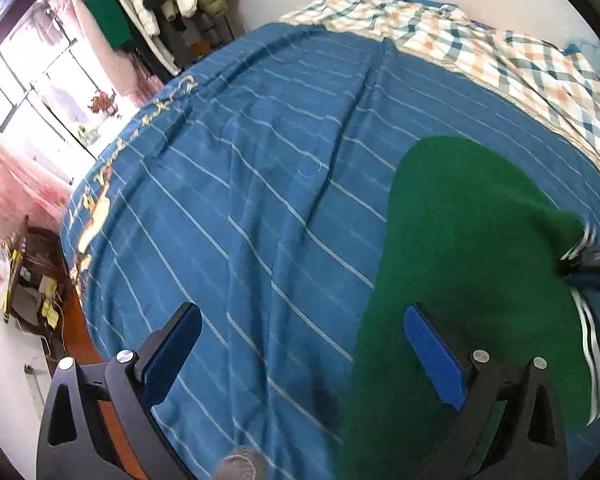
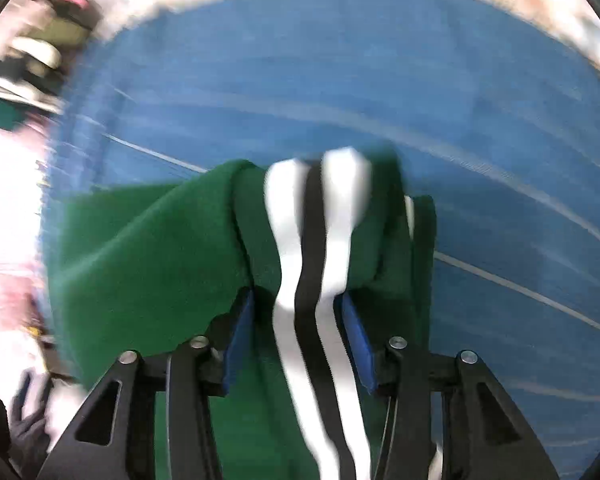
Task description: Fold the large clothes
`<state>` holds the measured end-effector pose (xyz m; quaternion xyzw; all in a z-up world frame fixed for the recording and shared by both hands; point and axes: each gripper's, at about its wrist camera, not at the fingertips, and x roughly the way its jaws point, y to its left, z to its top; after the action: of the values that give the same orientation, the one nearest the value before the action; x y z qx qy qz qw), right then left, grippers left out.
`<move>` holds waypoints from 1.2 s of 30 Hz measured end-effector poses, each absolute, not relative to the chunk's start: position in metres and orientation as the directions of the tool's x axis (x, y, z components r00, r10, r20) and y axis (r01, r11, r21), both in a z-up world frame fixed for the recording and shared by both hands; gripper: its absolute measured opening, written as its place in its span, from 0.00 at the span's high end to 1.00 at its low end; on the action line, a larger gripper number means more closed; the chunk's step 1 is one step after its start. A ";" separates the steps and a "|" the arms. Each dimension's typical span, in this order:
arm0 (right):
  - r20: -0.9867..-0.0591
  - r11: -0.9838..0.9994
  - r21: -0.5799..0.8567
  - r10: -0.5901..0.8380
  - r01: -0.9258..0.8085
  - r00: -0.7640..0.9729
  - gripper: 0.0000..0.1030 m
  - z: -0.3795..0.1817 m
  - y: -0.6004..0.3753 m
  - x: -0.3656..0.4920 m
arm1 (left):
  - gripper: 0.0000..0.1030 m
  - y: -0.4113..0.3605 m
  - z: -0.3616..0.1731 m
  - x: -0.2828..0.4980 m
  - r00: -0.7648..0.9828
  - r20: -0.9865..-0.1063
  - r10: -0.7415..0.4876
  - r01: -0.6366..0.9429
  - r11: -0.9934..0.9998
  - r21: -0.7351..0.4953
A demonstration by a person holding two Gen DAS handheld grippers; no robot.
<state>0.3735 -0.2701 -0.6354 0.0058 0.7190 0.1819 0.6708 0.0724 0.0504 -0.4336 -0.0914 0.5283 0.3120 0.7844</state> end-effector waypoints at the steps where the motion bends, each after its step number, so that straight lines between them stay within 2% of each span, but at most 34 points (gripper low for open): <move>1: -0.962 0.932 0.269 0.248 -0.243 -0.114 0.42 -0.636 -0.268 0.376 | 0.00 0.051 -0.435 0.073 0.244 -0.891 0.383 -0.588 0.789 0.178; 3: -0.950 0.923 0.303 0.274 -0.236 -0.148 0.42 -0.622 -0.273 0.381 | 0.00 0.048 -0.434 0.069 0.237 -0.895 0.378 -0.590 0.788 0.177; 7: -0.910 0.889 0.415 0.410 -0.193 -0.070 0.42 -0.559 -0.317 0.349 | 0.00 0.036 -0.419 0.043 0.225 -0.893 0.389 -0.618 0.766 0.177; 9: -0.897 0.880 0.443 0.436 -0.173 -0.078 0.44 -0.546 -0.346 0.329 | 0.00 0.036 -0.412 0.024 0.213 -0.900 0.380 -0.658 0.737 0.156; 12: -0.884 0.876 0.452 0.417 -0.166 -0.209 0.73 -0.562 -0.359 0.282 | 0.00 0.040 -0.410 -0.008 0.149 -0.920 0.362 -0.732 0.666 0.144; 13: -0.896 0.893 0.410 0.355 -0.188 -0.266 0.73 -0.584 -0.352 0.265 | 0.00 0.041 -0.411 -0.016 0.131 -0.928 0.349 -0.755 0.642 0.134; 15: -0.907 0.907 0.358 0.281 -0.222 -0.315 0.78 -0.628 -0.347 0.244 | 0.00 0.045 -0.418 -0.036 0.116 -0.952 0.282 -0.809 0.583 0.075; 17: -0.910 0.919 0.333 0.256 -0.209 -0.325 0.78 -0.641 -0.335 0.241 | 0.00 0.048 -0.430 -0.047 0.144 -0.975 0.168 -0.847 0.530 -0.034; 20: -0.910 0.917 0.336 0.258 -0.214 -0.324 0.73 -0.616 -0.326 0.252 | 0.00 0.048 -0.447 -0.050 0.262 -0.965 0.010 -0.862 0.452 -0.229; 23: -0.887 0.881 0.437 0.389 -0.180 -0.248 0.72 -0.573 -0.344 0.268 | 0.00 0.045 -0.458 -0.041 0.310 -0.951 -0.017 -0.871 0.395 -0.291; 26: -0.869 0.844 0.495 0.473 -0.207 -0.148 0.72 -0.544 -0.327 0.298 | 0.00 0.042 -0.460 -0.021 0.283 -0.957 0.063 -0.877 0.422 -0.232; 28: -0.873 0.837 0.486 0.478 -0.251 -0.097 0.72 -0.540 -0.307 0.321 | 0.00 0.041 -0.465 -0.009 0.225 -0.966 0.124 -0.878 0.456 -0.146; 31: -0.893 0.859 0.448 0.443 -0.249 -0.081 0.74 -0.566 -0.266 0.362 | 0.00 0.048 -0.471 -0.007 0.210 -0.962 0.175 -0.878 0.467 -0.107; 34: -0.926 0.888 0.365 0.316 -0.282 -0.205 0.75 -0.630 -0.236 0.390 | 0.00 0.054 -0.477 -0.007 0.235 -0.955 0.183 -0.862 0.493 -0.118; 36: -0.935 0.891 0.333 0.270 -0.308 -0.230 0.75 -0.639 -0.212 0.402 | 0.00 0.056 -0.474 -0.003 0.238 -0.954 0.181 -0.851 0.513 -0.116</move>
<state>0.4017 -0.2124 -0.6387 -0.0130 0.7490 0.2329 0.6202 -0.0034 0.0555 -0.4743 -0.3354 0.4996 0.3622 0.7118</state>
